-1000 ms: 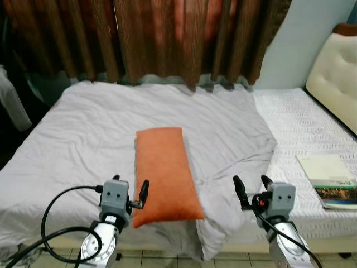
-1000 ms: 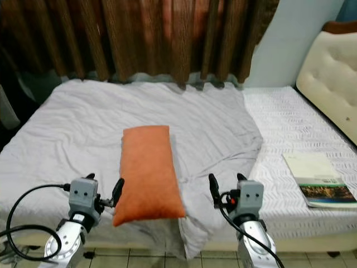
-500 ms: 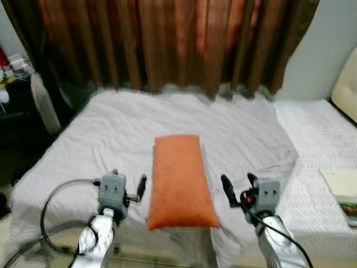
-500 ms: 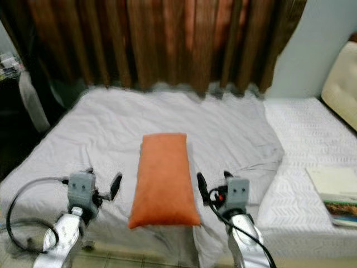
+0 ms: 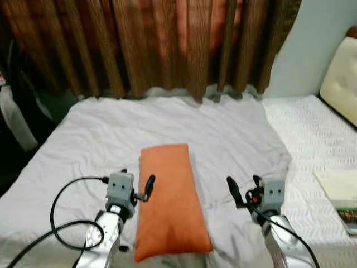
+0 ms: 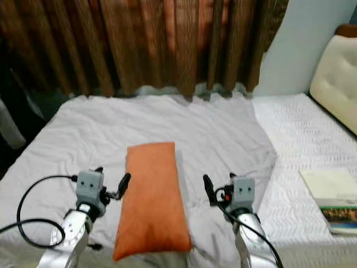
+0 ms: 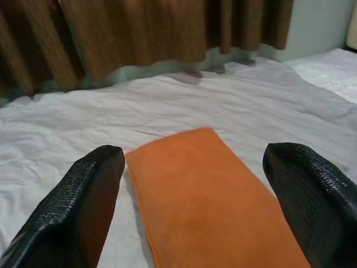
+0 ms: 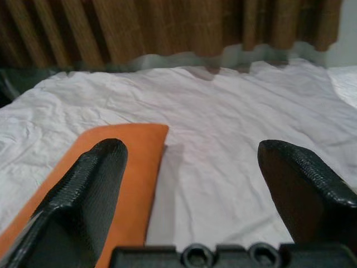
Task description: Clean up the room
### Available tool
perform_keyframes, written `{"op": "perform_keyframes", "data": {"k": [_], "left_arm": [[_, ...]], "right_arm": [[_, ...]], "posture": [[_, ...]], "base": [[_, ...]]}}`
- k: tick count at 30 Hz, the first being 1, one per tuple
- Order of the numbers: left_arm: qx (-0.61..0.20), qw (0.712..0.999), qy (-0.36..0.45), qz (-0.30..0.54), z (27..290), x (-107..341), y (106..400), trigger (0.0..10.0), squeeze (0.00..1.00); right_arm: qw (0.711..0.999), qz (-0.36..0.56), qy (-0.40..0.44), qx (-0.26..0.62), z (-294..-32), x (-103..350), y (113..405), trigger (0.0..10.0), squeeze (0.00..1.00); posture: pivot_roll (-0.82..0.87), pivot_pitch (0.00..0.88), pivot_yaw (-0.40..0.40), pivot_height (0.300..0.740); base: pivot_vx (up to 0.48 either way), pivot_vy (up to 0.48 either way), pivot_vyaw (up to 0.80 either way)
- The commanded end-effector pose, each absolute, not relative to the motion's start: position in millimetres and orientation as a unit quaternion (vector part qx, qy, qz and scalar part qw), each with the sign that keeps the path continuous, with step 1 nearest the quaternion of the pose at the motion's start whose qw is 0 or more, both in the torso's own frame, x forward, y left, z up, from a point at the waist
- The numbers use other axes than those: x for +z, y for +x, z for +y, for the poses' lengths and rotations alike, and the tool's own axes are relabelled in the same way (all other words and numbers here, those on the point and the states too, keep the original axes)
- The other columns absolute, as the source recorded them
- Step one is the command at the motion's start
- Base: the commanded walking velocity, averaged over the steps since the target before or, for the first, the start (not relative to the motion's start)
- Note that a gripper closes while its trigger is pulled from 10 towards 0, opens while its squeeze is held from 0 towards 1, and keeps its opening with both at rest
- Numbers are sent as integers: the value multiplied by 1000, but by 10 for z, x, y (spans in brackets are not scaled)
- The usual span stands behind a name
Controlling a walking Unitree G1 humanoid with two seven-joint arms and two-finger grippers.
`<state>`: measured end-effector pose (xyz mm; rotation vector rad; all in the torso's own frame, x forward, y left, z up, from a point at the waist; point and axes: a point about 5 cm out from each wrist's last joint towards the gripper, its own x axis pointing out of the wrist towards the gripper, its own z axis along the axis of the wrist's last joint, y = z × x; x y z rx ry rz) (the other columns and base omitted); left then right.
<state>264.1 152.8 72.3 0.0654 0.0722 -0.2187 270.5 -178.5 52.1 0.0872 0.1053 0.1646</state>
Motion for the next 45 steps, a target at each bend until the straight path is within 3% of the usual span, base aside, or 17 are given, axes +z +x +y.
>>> {"op": "perform_keyframes", "data": {"k": [1,7,12,18,23,24,26,31,32,34,35,40,45], "left_arm": [[-84,995,22,47,1654,685,2645,10000,0],[-38,998,-21,51,1647,602,2480,10000,0],[-27,997,-3,71,1573,508,2339,10000,0],[-19,995,28,93,1612,440,2330,10000,0],[6,994,41,99,1925,522,2483,10000,0],[26,993,27,114,2169,521,2640,10000,0],[37,992,11,119,2315,552,2707,10000,0],[71,988,-22,137,2610,540,2813,10000,0],[81,986,-48,140,2704,533,2815,10000,0],[87,984,-68,139,2763,539,2811,10000,0],[93,981,-100,136,2830,544,2809,10000,0],[77,971,-207,90,2843,649,2945,10000,0],[33,977,-205,37,2724,901,3095,10000,0]], "right_arm": [[992,52,49,107,-1652,547,2731,10000,0],[986,85,43,140,-1634,546,2721,10000,0],[983,104,34,149,-1728,533,2654,10000,0],[980,129,33,147,-1796,439,2638,10000,0],[974,136,125,134,-1739,501,2939,10000,0],[967,146,158,140,-1613,533,3119,10000,0],[963,144,173,151,-1515,593,3206,10000,0],[950,160,211,167,-1280,595,3323,10000,0],[945,165,226,170,-1216,589,3339,10000,0],[942,167,237,172,-1177,593,3351,10000,0],[938,169,249,171,-1133,597,3363,10000,0],[931,170,282,159,-1048,598,3404,10000,0],[928,141,308,156,-1012,679,3445,10000,0]], "posture": [[2,44,6,740],[-6,90,-56,740],[-16,157,-144,740],[-14,185,-163,740],[-5,260,-159,740],[21,335,-151,740],[24,384,-147,740],[16,443,-146,740],[17,516,-159,740],[17,528,-159,740],[15,581,-165,740],[-5,664,-168,740],[-17,671,-158,740]], "base": [[472,0,0],[465,0,0],[0,0,0],[0,0,0],[0,0,0],[0,0,0],[0,0,0],[0,0,0],[0,0,0],[0,0,0],[0,0,0],[0,0,0],[0,0,0]]}}
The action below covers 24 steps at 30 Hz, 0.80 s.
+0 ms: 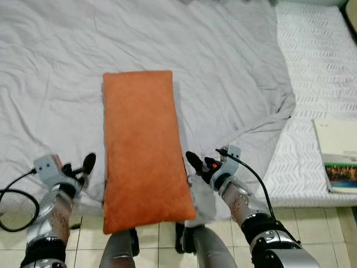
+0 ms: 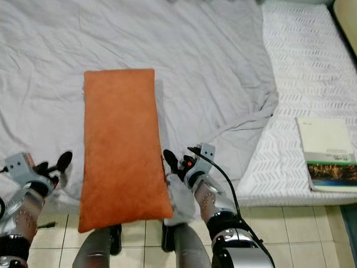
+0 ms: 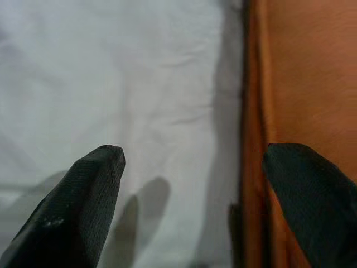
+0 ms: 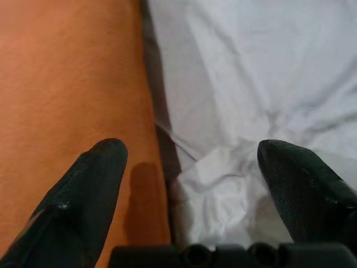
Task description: Clean up the room
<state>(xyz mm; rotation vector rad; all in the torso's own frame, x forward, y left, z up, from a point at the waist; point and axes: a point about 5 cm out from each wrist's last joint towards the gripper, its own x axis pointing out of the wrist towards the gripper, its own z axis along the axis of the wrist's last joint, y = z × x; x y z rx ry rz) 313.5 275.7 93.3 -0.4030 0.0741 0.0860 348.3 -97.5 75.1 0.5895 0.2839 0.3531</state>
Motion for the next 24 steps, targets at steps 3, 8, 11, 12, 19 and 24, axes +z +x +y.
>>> {"op": "perform_keyframes", "data": {"k": [3,8,11,12,19,24], "left_arm": [[16,982,-185,13,2679,1030,3115,10000,0],[-4,984,-175,-21,2679,1215,3090,10000,0],[-18,979,-202,-3,2638,1116,3105,10000,0],[-25,976,-214,8,2595,1058,3117,10000,0],[-46,957,-283,38,2339,891,3164,10000,0],[-57,951,-299,62,2181,780,3188,10000,0]], "right_arm": [[929,122,313,156,-1022,734,3464,10000,0],[933,84,313,159,-1117,849,3486,10000,0],[932,78,310,169,-1129,869,3493,10000,0],[931,79,310,175,-1119,873,3498,10000,0],[916,88,318,226,-970,926,3517,10000,0],[904,107,319,265,-817,893,3463,10000,0]], "posture": [[-19,664,-149,740],[-15,643,-137,740],[-23,641,-138,740],[-25,640,-140,740],[-26,644,-142,740],[-35,646,-147,740]], "base": [[0,0,0],[0,0,0],[0,0,0],[0,0,0],[0,0,0],[0,0,0]]}}
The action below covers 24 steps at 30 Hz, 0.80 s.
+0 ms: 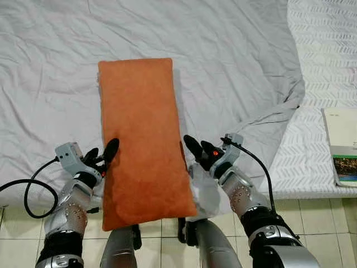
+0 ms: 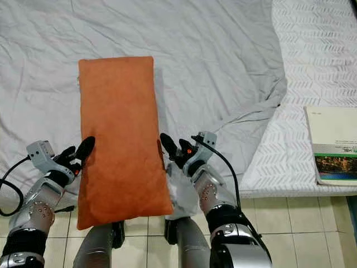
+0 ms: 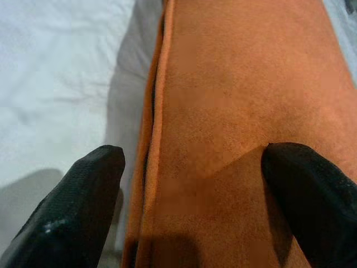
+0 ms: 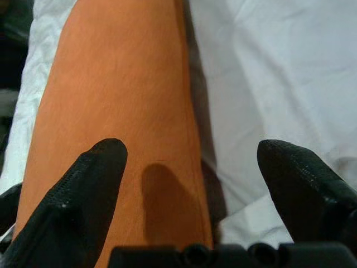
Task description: Clean up the room
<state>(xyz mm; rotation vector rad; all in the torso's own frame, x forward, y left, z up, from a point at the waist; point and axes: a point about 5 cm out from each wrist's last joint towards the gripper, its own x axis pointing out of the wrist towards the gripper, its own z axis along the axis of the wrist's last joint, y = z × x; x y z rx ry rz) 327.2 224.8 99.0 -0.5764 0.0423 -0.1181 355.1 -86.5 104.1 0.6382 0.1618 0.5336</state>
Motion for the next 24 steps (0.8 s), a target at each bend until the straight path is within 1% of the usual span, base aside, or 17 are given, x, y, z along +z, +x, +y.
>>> {"op": "perform_keyframes", "data": {"k": [1,2,5,6,8,9,11,15,18,20,22,24], "left_arm": [[-56,950,-297,82,2115,697,3206,10000,0],[-56,950,-297,82,2115,697,3206,10000,0],[-48,946,-304,105,2070,602,3213,10000,0],[-48,946,-304,105,2070,602,3213,10000,0],[-25,939,-318,130,2098,496,3183,10000,0],[-25,939,-318,130,2098,496,3183,10000,0],[3,929,-342,143,2156,423,3155,10000,0],[12,924,-351,151,2176,389,3147,10000,0],[2,923,-347,169,2173,345,3117,10000,0],[-11,926,-334,178,2145,335,3113,10000,0],[-18,927,-323,190,2101,316,3113,10000,0],[-22,927,-322,192,2086,311,3115,10000,0]], "right_arm": [[894,124,319,288,-713,853,3422,10000,0],[894,124,319,288,-713,853,3422,10000,0],[885,145,314,312,-569,791,3360,10000,0],[885,145,314,312,-569,791,3360,10000,0],[878,161,299,338,-434,733,3284,10000,0],[878,161,299,338,-434,733,3284,10000,0],[870,176,275,370,-328,689,3209,10000,0],[867,187,244,393,-282,651,3158,10000,0],[870,206,179,410,-327,528,3087,10000,0],[870,213,168,412,-343,487,3063,10000,0],[870,221,162,410,-351,447,3040,3882,0],[870,223,161,410,-352,435,3032,3882,0]], "posture": [[-38,646,-148,740],[-38,646,-148,740],[-41,645,-148,740],[-41,645,-148,740],[-42,645,-146,740],[-42,645,-146,740],[-37,645,-145,740],[-40,644,-146,740],[-38,645,-146,740],[-37,646,-147,740],[-37,648,-148,740],[-37,648,-148,740]], "base": [[0,0,0],[0,0,0],[0,0,0],[0,0,0],[0,0,0],[0,0,0],[0,0,0],[0,0,0],[0,0,0],[0,0,0],[0,0,0],[0,0,0]]}}
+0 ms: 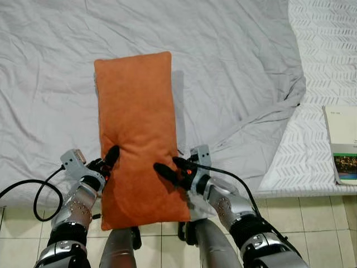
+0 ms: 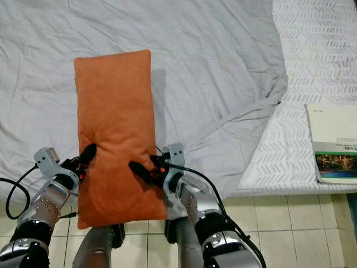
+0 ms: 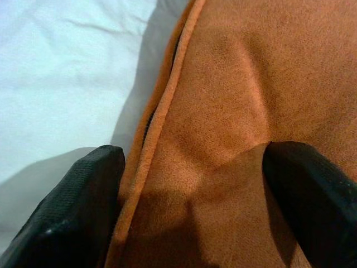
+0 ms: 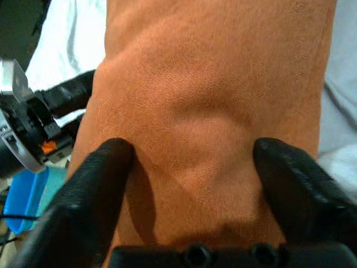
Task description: Clean up the room
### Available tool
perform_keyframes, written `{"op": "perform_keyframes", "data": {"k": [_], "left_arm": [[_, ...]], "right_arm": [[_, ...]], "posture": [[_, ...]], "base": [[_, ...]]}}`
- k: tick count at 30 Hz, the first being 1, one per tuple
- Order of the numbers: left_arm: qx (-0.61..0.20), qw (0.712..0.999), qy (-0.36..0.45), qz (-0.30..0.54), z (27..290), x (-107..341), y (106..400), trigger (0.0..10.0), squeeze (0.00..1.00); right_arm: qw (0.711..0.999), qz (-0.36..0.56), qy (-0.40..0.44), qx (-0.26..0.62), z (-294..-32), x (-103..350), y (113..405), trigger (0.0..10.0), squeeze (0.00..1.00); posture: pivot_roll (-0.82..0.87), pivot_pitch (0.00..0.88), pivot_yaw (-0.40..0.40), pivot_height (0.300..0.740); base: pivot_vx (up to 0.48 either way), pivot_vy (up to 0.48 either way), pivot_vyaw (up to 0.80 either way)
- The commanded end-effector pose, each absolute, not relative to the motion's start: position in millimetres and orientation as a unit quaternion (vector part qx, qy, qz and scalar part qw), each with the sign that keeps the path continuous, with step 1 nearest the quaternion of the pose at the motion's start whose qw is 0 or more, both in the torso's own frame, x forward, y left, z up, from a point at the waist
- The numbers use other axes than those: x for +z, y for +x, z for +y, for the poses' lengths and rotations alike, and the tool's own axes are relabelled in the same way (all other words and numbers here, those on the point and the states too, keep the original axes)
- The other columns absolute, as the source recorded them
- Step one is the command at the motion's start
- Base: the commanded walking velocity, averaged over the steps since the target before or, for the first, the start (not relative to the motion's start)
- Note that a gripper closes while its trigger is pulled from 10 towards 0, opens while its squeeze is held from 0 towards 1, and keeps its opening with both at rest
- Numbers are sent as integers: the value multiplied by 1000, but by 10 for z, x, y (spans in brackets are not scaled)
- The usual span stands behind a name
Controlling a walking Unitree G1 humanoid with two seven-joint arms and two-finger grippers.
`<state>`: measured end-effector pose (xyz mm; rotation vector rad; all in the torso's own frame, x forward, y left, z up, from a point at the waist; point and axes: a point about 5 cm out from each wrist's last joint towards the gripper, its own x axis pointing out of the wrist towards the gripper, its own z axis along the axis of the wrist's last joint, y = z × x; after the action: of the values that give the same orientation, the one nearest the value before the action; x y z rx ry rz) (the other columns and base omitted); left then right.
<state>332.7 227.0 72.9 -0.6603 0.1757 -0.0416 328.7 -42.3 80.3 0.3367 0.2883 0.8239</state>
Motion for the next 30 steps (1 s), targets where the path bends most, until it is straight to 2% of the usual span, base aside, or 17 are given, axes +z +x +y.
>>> {"op": "perform_keyframes", "data": {"k": [1,2,7,15,25,30], "left_arm": [[-17,928,-317,196,2079,300,3116,2980,0],[-13,930,-308,201,2067,286,3120,0,0],[-18,931,-299,207,2049,270,3116,0,0],[-67,930,-274,236,1944,214,3078,0,0],[-76,927,-267,251,1862,136,3024,0,0],[-115,936,-213,254,1726,44,2913,0,0]], "right_arm": [[870,227,158,407,-353,416,3022,0,0],[871,231,153,405,-348,390,3004,0,0],[873,238,155,397,-345,341,2969,0,0],[890,260,166,336,-519,223,2964,0,0],[902,268,162,297,-659,158,2969,0,0],[914,261,158,267,-743,156,3004,0,0]], "posture": [[-38,649,-149,740],[-39,650,-150,740],[-41,651,-149,740],[-42,653,-145,740],[-42,648,-138,740],[-34,619,-128,740]], "base": [[0,0,0],[0,0,0],[0,0,0],[0,0,0],[0,0,0],[0,0,0]]}}
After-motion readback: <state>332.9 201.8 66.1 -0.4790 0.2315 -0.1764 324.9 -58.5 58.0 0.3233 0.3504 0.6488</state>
